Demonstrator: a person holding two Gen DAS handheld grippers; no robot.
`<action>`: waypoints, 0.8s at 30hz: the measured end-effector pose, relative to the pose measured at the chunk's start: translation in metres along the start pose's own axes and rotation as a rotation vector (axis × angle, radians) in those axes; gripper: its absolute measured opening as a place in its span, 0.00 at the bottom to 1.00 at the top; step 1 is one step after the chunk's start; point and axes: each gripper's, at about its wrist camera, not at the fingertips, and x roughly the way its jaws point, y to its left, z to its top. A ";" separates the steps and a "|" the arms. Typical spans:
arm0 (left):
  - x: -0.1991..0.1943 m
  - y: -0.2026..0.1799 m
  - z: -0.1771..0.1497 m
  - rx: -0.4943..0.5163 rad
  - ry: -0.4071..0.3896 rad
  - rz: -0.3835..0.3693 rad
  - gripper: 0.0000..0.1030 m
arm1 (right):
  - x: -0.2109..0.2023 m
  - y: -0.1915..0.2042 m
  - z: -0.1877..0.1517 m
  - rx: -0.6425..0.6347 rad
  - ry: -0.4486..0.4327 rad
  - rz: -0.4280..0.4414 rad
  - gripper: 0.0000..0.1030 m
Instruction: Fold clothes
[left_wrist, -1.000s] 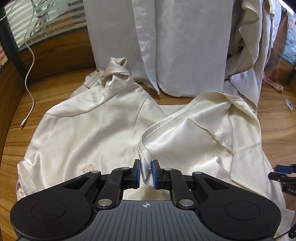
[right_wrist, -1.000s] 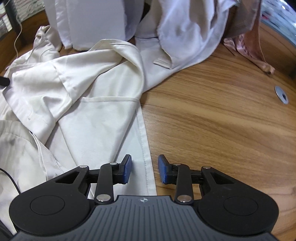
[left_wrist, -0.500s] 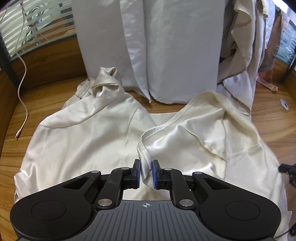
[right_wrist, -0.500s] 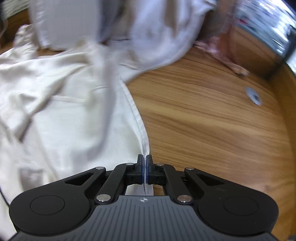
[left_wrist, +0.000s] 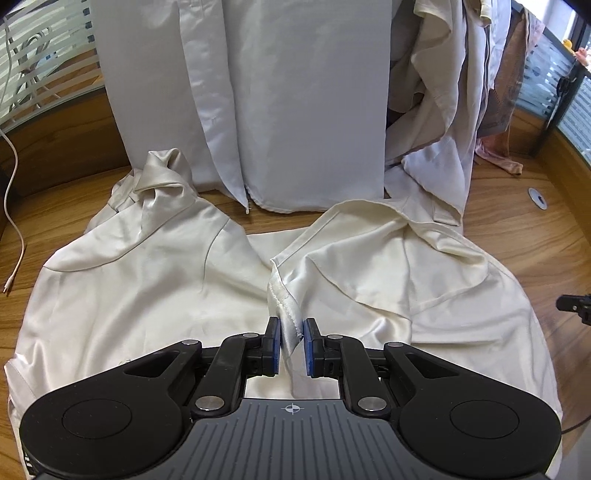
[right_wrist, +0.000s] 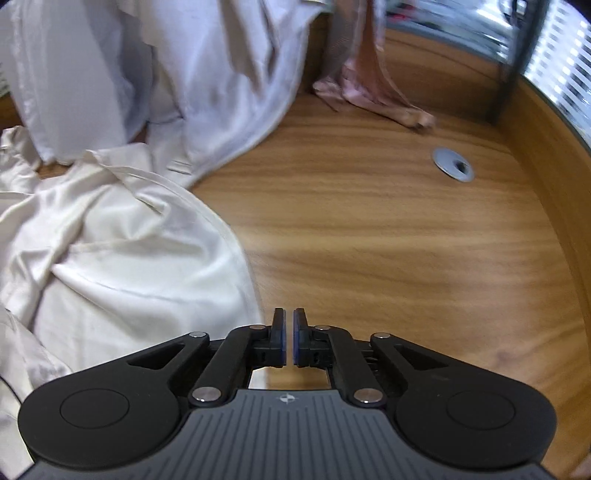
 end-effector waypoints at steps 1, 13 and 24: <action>-0.001 0.000 0.000 -0.002 -0.002 0.001 0.15 | 0.002 0.005 0.006 -0.013 -0.004 0.012 0.07; -0.010 0.003 0.001 -0.041 -0.023 0.030 0.15 | 0.040 0.081 0.083 -0.276 -0.052 0.202 0.26; -0.011 -0.010 0.008 -0.033 -0.032 0.039 0.14 | 0.083 0.148 0.123 -0.513 -0.042 0.291 0.31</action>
